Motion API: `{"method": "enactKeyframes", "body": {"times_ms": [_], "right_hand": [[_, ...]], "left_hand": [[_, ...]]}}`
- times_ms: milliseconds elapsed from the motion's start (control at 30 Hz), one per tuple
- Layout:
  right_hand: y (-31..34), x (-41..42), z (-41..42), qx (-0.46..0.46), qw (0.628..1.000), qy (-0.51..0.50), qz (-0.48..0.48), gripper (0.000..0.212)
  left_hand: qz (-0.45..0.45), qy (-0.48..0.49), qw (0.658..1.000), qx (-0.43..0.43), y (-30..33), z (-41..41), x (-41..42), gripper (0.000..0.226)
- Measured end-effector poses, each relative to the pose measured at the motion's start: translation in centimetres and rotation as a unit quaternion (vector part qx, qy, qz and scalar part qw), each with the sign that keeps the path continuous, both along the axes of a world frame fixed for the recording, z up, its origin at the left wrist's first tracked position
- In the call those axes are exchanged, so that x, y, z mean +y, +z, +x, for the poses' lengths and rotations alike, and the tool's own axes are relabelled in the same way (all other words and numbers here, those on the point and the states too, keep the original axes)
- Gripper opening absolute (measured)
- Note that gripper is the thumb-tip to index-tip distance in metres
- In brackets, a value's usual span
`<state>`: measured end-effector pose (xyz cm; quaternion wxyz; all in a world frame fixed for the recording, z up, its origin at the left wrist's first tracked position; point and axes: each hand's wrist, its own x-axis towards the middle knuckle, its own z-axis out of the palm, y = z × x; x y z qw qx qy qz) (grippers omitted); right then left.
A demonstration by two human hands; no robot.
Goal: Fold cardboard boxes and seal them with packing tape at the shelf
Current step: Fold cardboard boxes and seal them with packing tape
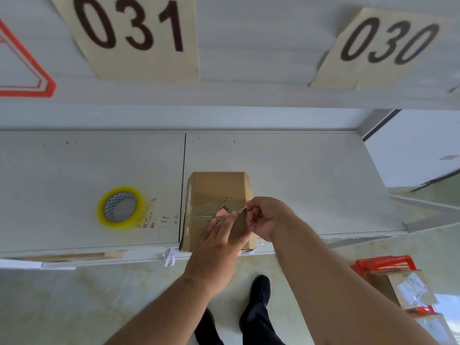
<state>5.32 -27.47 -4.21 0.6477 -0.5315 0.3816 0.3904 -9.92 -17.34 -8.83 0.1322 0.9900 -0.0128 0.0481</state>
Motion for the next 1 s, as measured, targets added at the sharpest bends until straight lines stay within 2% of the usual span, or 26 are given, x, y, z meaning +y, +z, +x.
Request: {"method": "enactKeyframes", "body": {"times_ms": [100, 233, 300, 467, 567, 733, 833, 1000], "right_hand": [[-0.4, -0.6, -0.5, -0.059, 0.996, 0.054, -0.045, 0.015], [-0.8, -2.7, -1.0, -0.168, 0.965, 0.165, -0.118, 0.027], [-1.1, -3.2, -1.1, -0.178, 0.957, 0.184, -0.136, 0.020], [-1.1, -2.9, -1.5, -0.160, 0.965, 0.176, -0.112, 0.007], [-1.5, -2.9, -1.4, -0.171, 0.961, 0.175, -0.132, 0.011], [-1.7, -3.2, -1.1, -0.188, 0.948, 0.187, -0.176, 0.006], [-2.0, -3.9, -0.9, -0.198, 0.933, 0.198, -0.225, 0.012], [-1.0, -3.2, -1.9, -0.289, 0.900, 0.284, -0.164, 0.033]], "left_hand": [[-0.044, -0.011, 0.999, 0.004, -0.7, 0.0, 0.3, 0.075], [-0.106, 0.006, 0.994, 0.011, -0.7, -0.2, 1.3, 0.056], [-0.092, -0.002, 0.996, -0.007, -1.0, -0.3, 1.5, 0.056], [-0.107, -0.004, 0.994, -0.014, -1.4, -0.2, 1.6, 0.056], [-0.101, -0.005, 0.995, -0.016, -1.4, -0.2, 1.5, 0.055], [0.010, 0.028, 0.999, -0.021, -1.0, -1.1, 0.7, 0.049], [0.038, 0.034, 0.999, -0.012, -1.0, -1.6, 0.6, 0.051], [0.025, 0.036, 0.999, -0.018, -0.8, -1.3, 1.2, 0.057]]}}
